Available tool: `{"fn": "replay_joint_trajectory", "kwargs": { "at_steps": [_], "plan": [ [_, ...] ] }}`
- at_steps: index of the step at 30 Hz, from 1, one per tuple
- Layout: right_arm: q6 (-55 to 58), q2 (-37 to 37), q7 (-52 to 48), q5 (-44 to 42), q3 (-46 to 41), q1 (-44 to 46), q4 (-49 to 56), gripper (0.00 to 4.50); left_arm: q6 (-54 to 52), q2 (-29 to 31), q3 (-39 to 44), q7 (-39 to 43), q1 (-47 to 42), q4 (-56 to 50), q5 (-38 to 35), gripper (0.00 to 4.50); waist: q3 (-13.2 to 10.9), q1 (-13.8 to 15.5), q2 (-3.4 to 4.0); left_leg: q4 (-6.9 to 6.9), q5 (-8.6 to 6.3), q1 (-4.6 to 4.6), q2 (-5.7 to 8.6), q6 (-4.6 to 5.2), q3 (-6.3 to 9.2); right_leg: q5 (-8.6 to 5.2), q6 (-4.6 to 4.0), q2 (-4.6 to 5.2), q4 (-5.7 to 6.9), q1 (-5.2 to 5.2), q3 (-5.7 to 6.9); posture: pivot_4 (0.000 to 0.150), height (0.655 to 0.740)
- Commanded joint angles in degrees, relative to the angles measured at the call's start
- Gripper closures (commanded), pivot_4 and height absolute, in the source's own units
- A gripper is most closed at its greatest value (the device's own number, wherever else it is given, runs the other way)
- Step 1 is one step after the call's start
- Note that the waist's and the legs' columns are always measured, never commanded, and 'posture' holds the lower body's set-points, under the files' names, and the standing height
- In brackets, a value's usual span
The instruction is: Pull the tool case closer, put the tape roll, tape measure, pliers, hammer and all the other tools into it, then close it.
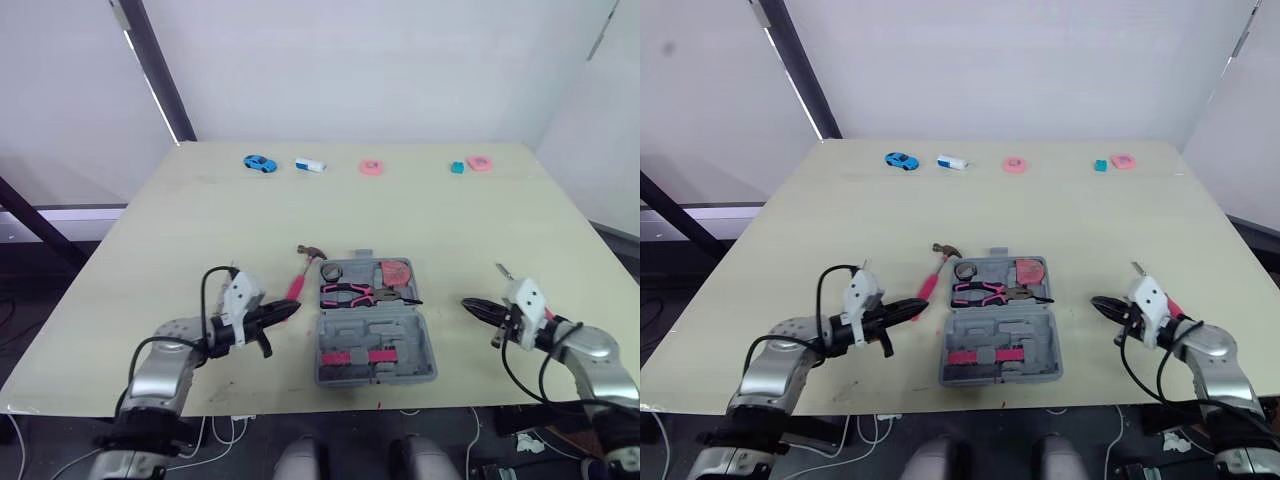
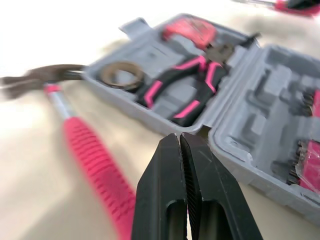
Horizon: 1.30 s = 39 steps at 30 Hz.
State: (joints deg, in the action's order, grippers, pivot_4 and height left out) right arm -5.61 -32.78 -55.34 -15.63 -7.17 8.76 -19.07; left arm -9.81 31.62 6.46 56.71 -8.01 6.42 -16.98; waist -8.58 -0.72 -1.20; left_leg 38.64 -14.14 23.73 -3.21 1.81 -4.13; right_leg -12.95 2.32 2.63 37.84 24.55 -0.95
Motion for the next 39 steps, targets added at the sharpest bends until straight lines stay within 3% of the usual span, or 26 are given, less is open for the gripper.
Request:
{"fn": "replay_joint_trajectory", "kwargs": {
  "at_steps": [1, 7, 8, 12, 13, 14, 18, 19, 28, 39],
  "plan": [
    [0.1, -1.4, 2.0, -4.2, -6.4, -3.4, 4.6, 4.41, 0.4, 0.6, 6.0, -3.5, 4.3, -4.9, -2.9, 4.38, 0.0, 0.0, 0.0, -0.02, 0.0, -0.01, 0.0, 0.0, 0.01, 0.0, 0.0, 0.01, 0.0, 0.0, -0.01, 0.15, 0.7395],
    [1.9, -3.0, 1.1, -10.4, -14.7, -12.0, 8.7, 4.41, 1.3, 0.7, 15.2, -5.6, 14.5, -8.9, -7.7, 4.38, 0.0, 0.0, -0.01, -0.03, 0.0, -0.03, -0.02, 0.0, -0.01, -0.02, 0.01, 0.05, -0.04, 0.03, -0.03, 0.15, 0.7395],
    [1.6, -3.2, 1.2, -10.8, -16.0, -13.4, 9.0, 4.17, 1.5, 0.9, 16.5, -5.9, 16.3, -9.1, -8.0, 4.14, 0.0, 0.0, -0.01, -0.02, 0.0, -0.04, -0.03, 0.0, -0.01, -0.03, 0.03, 0.06, -0.05, 0.03, -0.02, 0.15, 0.7395],
    [0.1, -3.1, 1.3, -12.6, -21.6, -19.9, 8.7, 2.96, 3.1, 0.0, 21.8, -8.0, 23.5, -9.7, -8.4, 2.95, 0.0, 0.1, -0.01, -0.06, -0.01, -0.05, -0.05, -0.01, -0.01, -0.06, 0.05, 0.09, -0.1, 0.03, -0.01, 0.15, 0.7395],
    [-0.1, -2.9, 1.5, -12.8, -22.2, -20.7, 8.6, 2.24, 3.4, -0.1, 22.3, -8.1, 24.5, -9.7, -8.5, 2.24, 0.0, 0.1, -0.01, -0.1, -0.01, -0.05, -0.09, -0.01, -0.02, -0.06, 0.06, 0.12, -0.12, 0.05, -0.01, 0.15, 0.7395],
    [-0.2, -2.7, 1.5, -13.0, -22.8, -21.4, 8.6, 2.0, 3.7, -0.2, 22.7, -8.4, 25.4, -9.7, -8.6, 2.03, 0.0, 0.1, -0.01, -0.18, -0.01, -0.05, -0.08, -0.01, -0.05, -0.1, 0.11, 0.18, -0.19, 0.07, -0.02, 0.15, 0.7395],
    [-0.9, -1.5, 1.3, -14.3, -25.3, -25.2, 8.4, 0.11, 4.6, -0.9, 25.5, -9.8, 29.0, -9.3, -9.2, 0.28, 0.0, 0.1, -0.03, -0.18, -0.03, -0.07, -0.09, -0.05, -0.04, -0.17, 0.25, 0.29, -0.19, 0.15, 0.01, 0.15, 0.7395],
    [-1.0, -1.2, 1.3, -14.7, -25.9, -25.7, 7.9, 0.0, 4.9, -0.9, 26.0, -9.8, 29.6, -8.8, -9.2, 0.04, 0.0, 0.1, -0.02, -0.18, -0.06, -0.08, -0.1, -0.1, -0.04, -0.17, 0.25, 0.31, -0.19, 0.15, 0.01, 0.15, 0.7395],
    [-3.8, -1.2, -1.1, -16.1, -30.6, -28.9, 0.7, 0.0, 6.5, -0.1, 28.5, -8.9, 31.8, -6.0, -9.3, 0.04, 0.0, 0.0, -0.01, -0.27, -0.13, -0.03, -0.08, -0.2, -0.07, -0.18, 0.26, 0.44, -0.3, 0.21, 0.03, 0.15, 0.7395],
    [-5.9, -3.1, -3.5, -14.9, -29.1, -26.3, -0.9, 0.0, 5.2, -0.4, 25.5, -10.2, 29.0, -8.1, -8.3, 0.04, 0.0, 0.1, 0.0, -0.28, -0.11, -0.03, -0.07, -0.17, -0.08, -0.18, 0.25, 0.45, -0.29, 0.2, 0.04, 0.15, 0.7395]
  ]
}}
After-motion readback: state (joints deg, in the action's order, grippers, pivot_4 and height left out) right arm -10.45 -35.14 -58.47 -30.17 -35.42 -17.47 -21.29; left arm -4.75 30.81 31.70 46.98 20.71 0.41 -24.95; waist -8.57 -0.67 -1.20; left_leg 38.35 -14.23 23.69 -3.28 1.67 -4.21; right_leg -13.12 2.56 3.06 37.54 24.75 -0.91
